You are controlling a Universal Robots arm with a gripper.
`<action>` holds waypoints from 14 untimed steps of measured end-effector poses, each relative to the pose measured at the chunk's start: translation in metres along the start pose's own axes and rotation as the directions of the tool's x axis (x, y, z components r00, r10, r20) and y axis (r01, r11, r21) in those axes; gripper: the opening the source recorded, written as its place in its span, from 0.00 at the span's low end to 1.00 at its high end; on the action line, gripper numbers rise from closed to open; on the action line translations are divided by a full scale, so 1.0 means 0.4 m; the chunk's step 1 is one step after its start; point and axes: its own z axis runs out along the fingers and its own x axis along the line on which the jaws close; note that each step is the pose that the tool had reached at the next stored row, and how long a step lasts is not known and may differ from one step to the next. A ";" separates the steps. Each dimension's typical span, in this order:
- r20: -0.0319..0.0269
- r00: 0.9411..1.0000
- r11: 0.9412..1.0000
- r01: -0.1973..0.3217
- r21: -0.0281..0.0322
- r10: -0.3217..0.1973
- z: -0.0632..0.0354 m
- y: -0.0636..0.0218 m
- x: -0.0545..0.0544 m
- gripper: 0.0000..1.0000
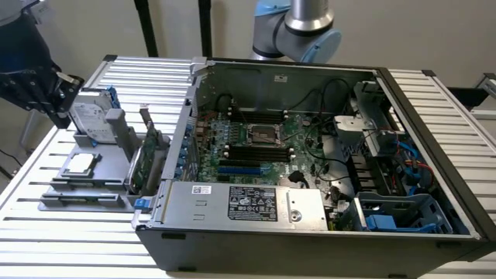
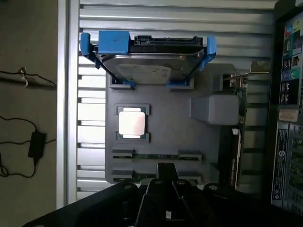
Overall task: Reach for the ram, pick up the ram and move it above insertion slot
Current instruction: 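Reach for the ram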
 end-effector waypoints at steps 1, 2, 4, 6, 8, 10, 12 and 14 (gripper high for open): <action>0.000 1.000 1.000 0.000 0.000 0.000 0.000 -0.008 -0.004 0.11; 0.000 1.000 1.000 0.000 0.000 0.000 0.000 -0.015 -0.008 0.11; -0.001 1.000 1.000 0.000 0.000 0.000 -0.001 -0.031 -0.015 0.11; -0.003 1.000 1.000 0.000 0.000 0.000 0.000 -0.051 -0.020 0.11; -0.005 1.000 1.000 0.000 0.000 0.000 0.001 -0.074 -0.024 0.11; -0.007 1.000 1.000 0.000 0.000 0.000 0.002 -0.097 -0.027 0.11; -0.009 1.000 1.000 0.000 0.000 0.000 0.004 -0.120 -0.029 0.11; -0.009 1.000 1.000 0.000 0.000 0.000 0.004 -0.129 -0.030 0.11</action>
